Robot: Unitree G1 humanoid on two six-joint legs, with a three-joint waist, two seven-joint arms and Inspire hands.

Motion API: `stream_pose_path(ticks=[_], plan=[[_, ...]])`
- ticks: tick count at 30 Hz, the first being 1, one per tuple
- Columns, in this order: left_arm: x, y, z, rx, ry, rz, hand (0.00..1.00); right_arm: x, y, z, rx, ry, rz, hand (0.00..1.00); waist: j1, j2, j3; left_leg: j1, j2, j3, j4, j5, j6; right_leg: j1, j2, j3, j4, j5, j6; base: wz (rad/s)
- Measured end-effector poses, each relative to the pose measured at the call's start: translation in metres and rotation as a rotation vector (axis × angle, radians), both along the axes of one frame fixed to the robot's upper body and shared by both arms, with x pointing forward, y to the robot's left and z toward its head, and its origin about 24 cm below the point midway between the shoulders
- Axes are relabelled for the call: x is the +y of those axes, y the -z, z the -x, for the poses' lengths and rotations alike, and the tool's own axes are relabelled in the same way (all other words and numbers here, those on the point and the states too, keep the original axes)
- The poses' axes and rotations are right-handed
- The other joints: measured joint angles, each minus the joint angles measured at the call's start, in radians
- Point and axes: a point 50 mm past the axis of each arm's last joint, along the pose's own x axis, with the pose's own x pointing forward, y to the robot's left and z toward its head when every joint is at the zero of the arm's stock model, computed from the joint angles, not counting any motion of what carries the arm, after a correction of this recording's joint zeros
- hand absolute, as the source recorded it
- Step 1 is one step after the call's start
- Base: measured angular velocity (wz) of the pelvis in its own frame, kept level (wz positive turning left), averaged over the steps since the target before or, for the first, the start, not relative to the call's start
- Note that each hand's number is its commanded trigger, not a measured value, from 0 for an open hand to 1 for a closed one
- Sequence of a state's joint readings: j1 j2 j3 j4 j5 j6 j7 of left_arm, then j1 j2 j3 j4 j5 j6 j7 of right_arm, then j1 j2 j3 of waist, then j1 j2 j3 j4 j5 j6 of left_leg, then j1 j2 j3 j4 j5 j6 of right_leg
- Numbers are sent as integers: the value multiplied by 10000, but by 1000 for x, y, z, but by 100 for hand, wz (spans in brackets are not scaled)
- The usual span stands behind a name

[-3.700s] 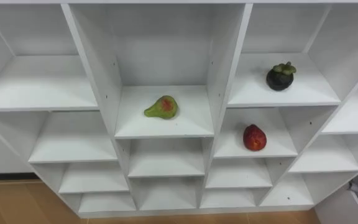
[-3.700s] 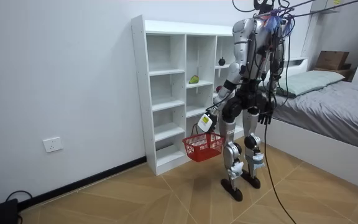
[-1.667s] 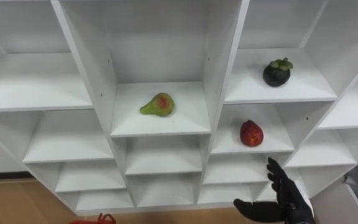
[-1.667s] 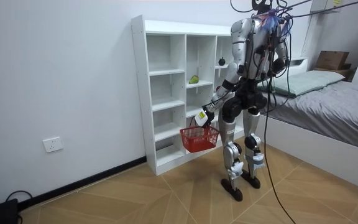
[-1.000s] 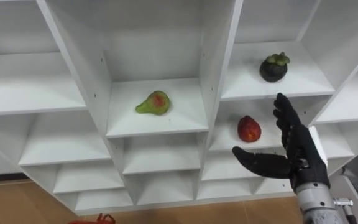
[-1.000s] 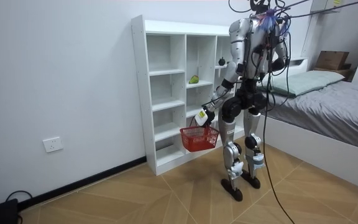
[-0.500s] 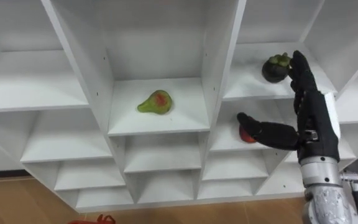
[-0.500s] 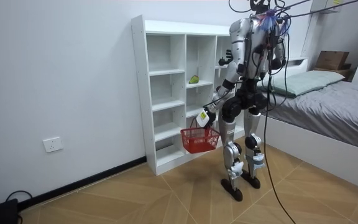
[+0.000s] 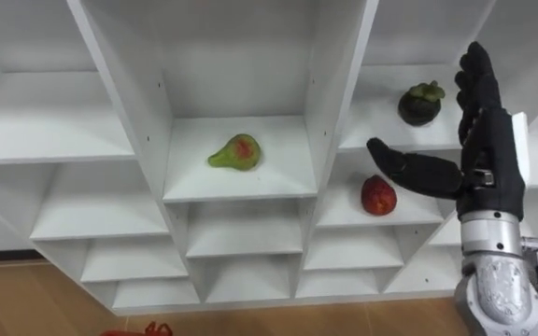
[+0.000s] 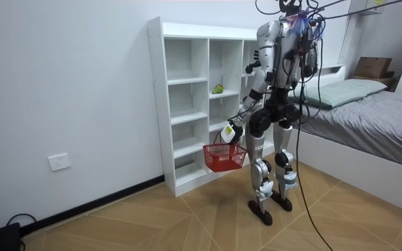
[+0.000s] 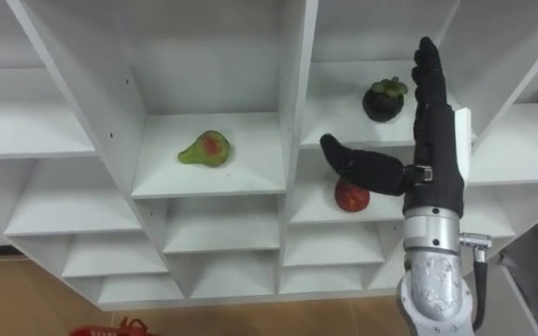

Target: Collect fruits from the closet

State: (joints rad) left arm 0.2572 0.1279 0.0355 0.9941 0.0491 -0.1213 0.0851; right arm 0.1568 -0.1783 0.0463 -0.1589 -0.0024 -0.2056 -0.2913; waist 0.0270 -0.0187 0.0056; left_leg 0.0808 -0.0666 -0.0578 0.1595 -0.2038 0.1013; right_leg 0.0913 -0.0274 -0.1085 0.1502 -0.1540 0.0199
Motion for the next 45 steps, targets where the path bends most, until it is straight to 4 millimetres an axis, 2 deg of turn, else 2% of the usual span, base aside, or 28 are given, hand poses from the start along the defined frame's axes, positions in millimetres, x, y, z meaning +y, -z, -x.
stream_pose_path(ticks=[5, 8, 10, 15, 20, 27, 33, 38, 42, 45], plan=[[3, 0, 2, 182, -29, -82, 100, -12, 14, -1, 724, 304, 100, 0, 55, -170, 75, -2, -2, -60, 1, -1, -1, 23, -8, -110, -2, 0, 0, 2], [4, 1, 5, 398, -83, -91, 100, -20, 13, -5, 833, 644, -64, 0, 50, -210, 72, -16, -7, -95, -1, -2, -3, 19, -31, -337, 1, 0, 0, 0], [5, 1, 6, 531, -160, -110, 100, -24, 10, -10, 707, 795, -52, 0, 31, -237, 56, -19, -6, -99, 0, -2, -3, 18, -31, -342, 0, 0, 0, 0], [7, 0, 4, 459, -236, -177, 100, -28, 4, -16, 522, 1006, -36, 0, 61, -374, -46, -20, -4, -121, 48, -1, -3, 38, -34, -439, 0, 0, 0, 4], [9, -1, 2, 417, -258, -247, 100, -36, 7, -27, 772, 1203, 116, 0, 61, -439, -71, -17, -16, -192, 76, 0, -1, 59, -52, -482, 1, 0, 1, 1], [11, -2, 1, 441, -14, -447, 100, -50, -7, -46, 282, 1834, 34, 0, 81, -386, -30, -20, -10, -241, 33, 4, -9, 70, -61, -574, 5, 0, 1, 0], [11, -1, 5, 621, -6, -384, 100, -48, -19, -54, -166, 1725, -3, 0, 88, -379, -25, -19, -7, -296, 84, 11, -19, 90, -58, -612, 2, 0, 1, 1], [11, -1, 3, 669, -7, -393, 100, -51, -19, -58, 37, 1568, -136, 0, 129, -348, -4, -19, -18, -362, 96, 11, -19, 134, -80, -824, 3, 0, 1, 7], [12, -1, 2, 710, -20, -411, 100, -61, -14, -63, 632, 1643, -27, 0, 350, -311, 20, -26, -19, -451, 88, 11, -19, 156, -79, -876, 2, 0, 1, 3], [13, -2, 0, 686, -16, -437, 100, -63, -15, -67, 718, 1608, 47, 0, 381, -333, 31, -48, -20, -551, 86, 20, -33, 168, -77, -956, 2, 0, 2, 10]])
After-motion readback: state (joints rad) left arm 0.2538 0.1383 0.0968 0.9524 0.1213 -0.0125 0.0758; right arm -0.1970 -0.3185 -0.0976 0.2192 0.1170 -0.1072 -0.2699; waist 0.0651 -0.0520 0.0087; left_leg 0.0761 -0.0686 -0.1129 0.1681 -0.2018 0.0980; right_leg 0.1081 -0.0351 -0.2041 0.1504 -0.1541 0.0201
